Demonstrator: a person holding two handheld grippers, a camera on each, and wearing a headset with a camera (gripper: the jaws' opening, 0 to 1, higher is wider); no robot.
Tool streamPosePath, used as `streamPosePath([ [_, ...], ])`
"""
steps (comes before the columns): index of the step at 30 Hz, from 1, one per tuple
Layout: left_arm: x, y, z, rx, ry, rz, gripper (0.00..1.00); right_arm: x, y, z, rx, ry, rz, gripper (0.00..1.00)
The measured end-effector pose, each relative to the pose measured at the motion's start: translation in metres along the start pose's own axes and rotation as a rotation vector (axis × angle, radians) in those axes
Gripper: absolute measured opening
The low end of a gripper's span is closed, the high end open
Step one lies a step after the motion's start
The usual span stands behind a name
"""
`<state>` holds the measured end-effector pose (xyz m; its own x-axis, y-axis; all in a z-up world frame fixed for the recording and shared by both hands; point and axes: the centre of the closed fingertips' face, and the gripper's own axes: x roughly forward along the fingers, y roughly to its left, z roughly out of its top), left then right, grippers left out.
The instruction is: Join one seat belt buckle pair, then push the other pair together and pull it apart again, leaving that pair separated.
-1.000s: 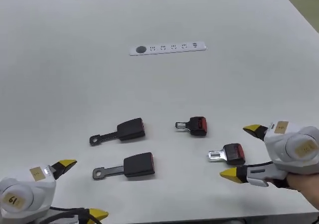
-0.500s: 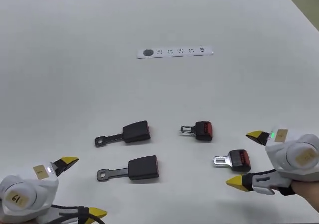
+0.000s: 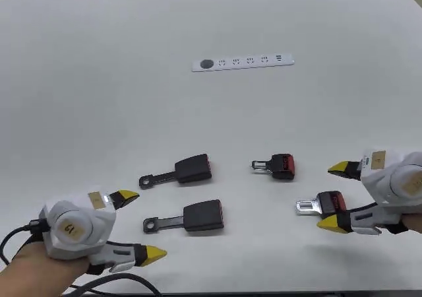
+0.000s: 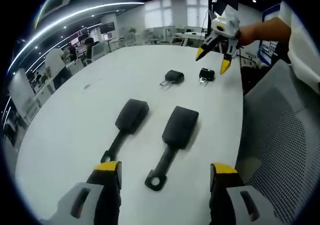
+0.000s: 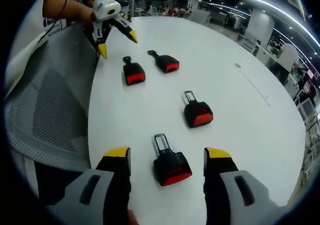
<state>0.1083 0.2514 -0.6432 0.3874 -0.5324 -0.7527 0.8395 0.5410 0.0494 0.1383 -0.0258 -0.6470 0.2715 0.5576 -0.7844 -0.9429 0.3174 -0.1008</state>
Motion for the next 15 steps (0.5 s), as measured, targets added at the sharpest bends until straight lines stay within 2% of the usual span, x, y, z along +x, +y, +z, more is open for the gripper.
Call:
streamPosePath([
  [4, 0.012, -0.003, 0.011, 0.041, -0.007, -0.035, 0.69, 0.007, 0.005, -0.008, -0.035, 0.032, 0.036, 0.56],
  [6, 0.018, -0.003, 0.010, 0.065, 0.021, -0.046, 0.68, 0.009, 0.007, -0.009, -0.050, 0.043, 0.048, 0.56],
  [9, 0.027, -0.007, 0.015, 0.099, 0.033, -0.071, 0.65, 0.012, 0.008, -0.011, -0.060, 0.049, 0.072, 0.54],
  [12, 0.034, -0.009, 0.015, 0.087, 0.046, -0.108, 0.58, 0.016, 0.010, -0.015, -0.059, 0.060, 0.099, 0.47],
  [15, 0.040, -0.012, 0.015, 0.153, 0.064, -0.135, 0.56, 0.018, 0.006, -0.017, -0.058, 0.067, 0.099, 0.46],
])
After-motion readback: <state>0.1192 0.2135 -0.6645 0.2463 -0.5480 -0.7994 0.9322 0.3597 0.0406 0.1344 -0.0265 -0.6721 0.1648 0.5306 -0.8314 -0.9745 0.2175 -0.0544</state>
